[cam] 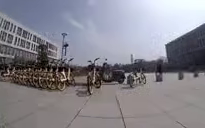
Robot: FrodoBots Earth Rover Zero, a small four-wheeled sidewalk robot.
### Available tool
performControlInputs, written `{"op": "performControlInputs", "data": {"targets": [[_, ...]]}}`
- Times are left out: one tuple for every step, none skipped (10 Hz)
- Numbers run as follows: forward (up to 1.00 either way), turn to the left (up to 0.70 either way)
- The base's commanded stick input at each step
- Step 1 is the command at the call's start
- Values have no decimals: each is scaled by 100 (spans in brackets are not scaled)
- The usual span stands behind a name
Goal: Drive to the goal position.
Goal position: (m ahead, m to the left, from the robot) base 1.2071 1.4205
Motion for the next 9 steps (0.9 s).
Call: {"op": "performControlInputs", "data": {"targets": [[70,-35],[70,-33],[70,-18],[70,-3],[70,35],[70,25],[70,16],[70,6],[60,0]]}}
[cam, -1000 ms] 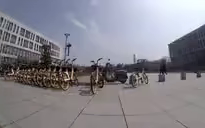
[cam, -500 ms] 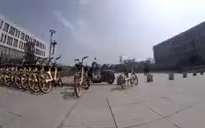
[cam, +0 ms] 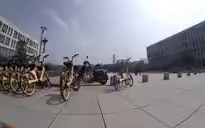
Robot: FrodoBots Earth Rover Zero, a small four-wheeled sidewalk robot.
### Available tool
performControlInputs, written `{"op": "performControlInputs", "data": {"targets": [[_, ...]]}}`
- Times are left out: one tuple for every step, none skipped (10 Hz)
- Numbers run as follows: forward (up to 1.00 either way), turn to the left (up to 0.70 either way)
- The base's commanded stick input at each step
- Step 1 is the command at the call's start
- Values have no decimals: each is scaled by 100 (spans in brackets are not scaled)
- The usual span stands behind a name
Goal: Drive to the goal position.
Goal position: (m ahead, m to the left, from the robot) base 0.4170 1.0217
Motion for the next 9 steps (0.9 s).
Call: {"op": "performControlInputs", "data": {"targets": [[34,0],[8,0],[0,0],[0,0],[0,0],[0,0],[0,0],[0,-14],[0,-30]]}}
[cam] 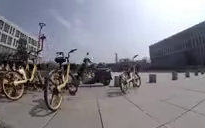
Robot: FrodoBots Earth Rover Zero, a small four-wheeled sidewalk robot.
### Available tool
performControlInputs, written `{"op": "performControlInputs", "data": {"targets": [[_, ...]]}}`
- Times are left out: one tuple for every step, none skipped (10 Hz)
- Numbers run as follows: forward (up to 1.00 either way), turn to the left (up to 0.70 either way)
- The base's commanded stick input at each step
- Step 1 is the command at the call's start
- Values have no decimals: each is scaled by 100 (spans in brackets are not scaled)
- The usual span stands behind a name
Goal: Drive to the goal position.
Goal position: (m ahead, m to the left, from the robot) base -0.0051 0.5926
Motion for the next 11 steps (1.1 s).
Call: {"op": "performControlInputs", "data": {"targets": [[0,-45],[0,-61],[0,-70],[0,-70],[0,-70],[0,-70],[0,-70],[0,-70],[0,-70],[0,-52],[0,-26]]}}
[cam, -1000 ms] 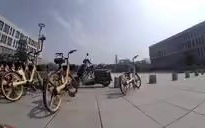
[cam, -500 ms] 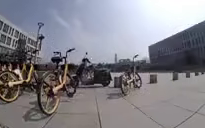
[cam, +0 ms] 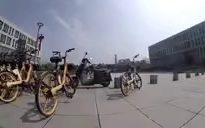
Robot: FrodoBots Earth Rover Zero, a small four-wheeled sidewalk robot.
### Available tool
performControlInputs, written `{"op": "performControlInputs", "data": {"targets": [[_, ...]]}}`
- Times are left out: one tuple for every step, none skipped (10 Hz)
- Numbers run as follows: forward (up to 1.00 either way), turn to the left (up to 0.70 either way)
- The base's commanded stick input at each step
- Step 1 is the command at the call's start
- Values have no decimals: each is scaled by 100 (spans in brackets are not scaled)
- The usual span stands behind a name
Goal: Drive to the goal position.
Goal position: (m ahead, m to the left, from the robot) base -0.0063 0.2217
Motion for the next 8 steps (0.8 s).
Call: {"op": "performControlInputs", "data": {"targets": [[0,0],[0,0],[0,0],[0,0],[0,0],[0,0],[0,-2],[0,-11]]}}
